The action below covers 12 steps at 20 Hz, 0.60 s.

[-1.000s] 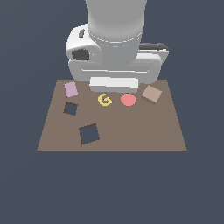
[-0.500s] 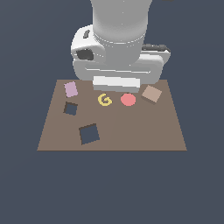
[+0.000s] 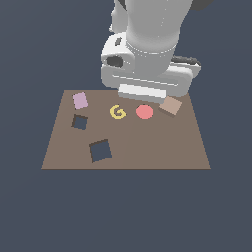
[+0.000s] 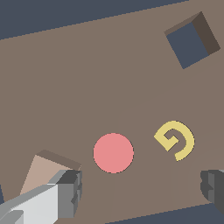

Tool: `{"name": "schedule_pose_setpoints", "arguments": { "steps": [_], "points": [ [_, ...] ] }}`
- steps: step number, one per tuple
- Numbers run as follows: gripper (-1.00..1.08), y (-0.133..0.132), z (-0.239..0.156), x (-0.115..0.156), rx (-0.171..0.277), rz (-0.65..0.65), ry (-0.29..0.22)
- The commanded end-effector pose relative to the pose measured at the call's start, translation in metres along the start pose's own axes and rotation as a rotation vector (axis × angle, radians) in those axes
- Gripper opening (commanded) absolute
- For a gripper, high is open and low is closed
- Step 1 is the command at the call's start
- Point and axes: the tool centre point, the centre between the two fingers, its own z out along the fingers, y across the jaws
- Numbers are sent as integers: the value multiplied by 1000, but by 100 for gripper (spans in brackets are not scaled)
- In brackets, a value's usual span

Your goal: Insert a designated object into the corresponding slot on a board.

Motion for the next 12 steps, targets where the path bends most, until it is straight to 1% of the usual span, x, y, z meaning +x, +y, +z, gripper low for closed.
{"name": "schedule_pose_setpoints", "arguments": {
  "steps": [1,7,12],
  "points": [
    [100,-10,8,-8,0,42,3],
    [100,-41,30,-28,1,163,11],
    [100,-65,47,-39,2,250,17]
  ]
}}
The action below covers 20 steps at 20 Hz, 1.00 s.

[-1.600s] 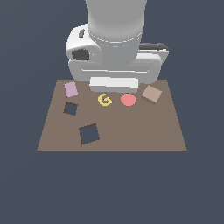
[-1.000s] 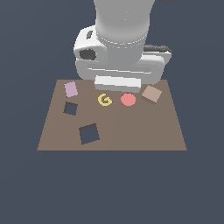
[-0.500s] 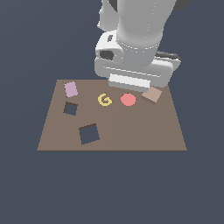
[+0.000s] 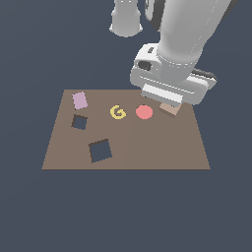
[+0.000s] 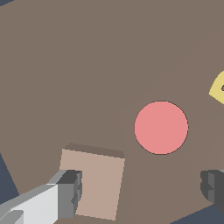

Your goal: Insert a designated object into the corresponding slot on a board.

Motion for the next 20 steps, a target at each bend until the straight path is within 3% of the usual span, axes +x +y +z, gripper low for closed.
{"name": "schedule_pose_setpoints", "arguments": {
  "steps": [1,11,20],
  "points": [
    [100,-10,7,-7,0,42,3],
    [100,-37,26,-22,1,142,10],
    [100,-42,29,-23,1,158,11]
  ]
}}
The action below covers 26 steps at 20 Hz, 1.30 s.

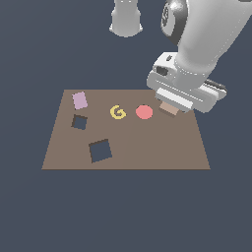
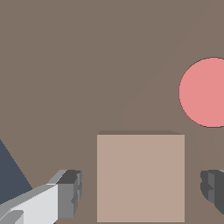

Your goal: Insert a designated object into the corresponding slot on a board.

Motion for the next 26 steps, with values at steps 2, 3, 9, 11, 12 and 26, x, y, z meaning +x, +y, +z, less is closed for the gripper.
{"name": "schedule_pose_setpoints", "arguments": {
  "steps": [2,3,9,11,12,26],
  "points": [
    [100,0,0,0,0,0,0],
    [100,0,1,0,0,0,0],
    [100,0,17,0,0,1,0],
    [100,0,20,0,0,1,0],
    [100,0,20,0,0,1,0],
    [-100,0,15,0,1,0,0]
  ]
}}
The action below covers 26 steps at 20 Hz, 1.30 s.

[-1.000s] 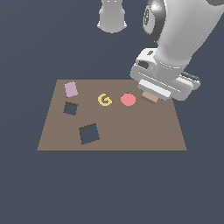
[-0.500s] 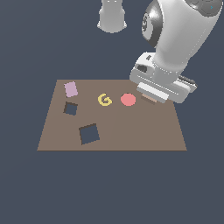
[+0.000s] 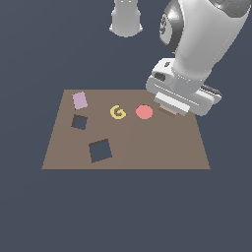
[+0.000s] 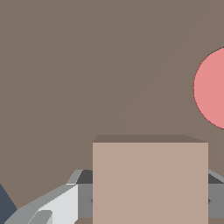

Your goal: Insert a designated object into the corresponding slot on a board.

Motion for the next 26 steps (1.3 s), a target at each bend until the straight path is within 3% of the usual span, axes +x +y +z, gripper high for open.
{"name": "schedule_pose_setpoints", "arguments": {
  "steps": [1,7,13,19,26],
  "points": [
    [-100,0,-3,1,0,0,1],
    [-100,0,-1,7,0,17,0],
    [-100,3,-2,35,0,82,0],
    [-100,13,-4,82,1,198,0],
    [-100,41,-6,158,1,393,0]
  ]
}}
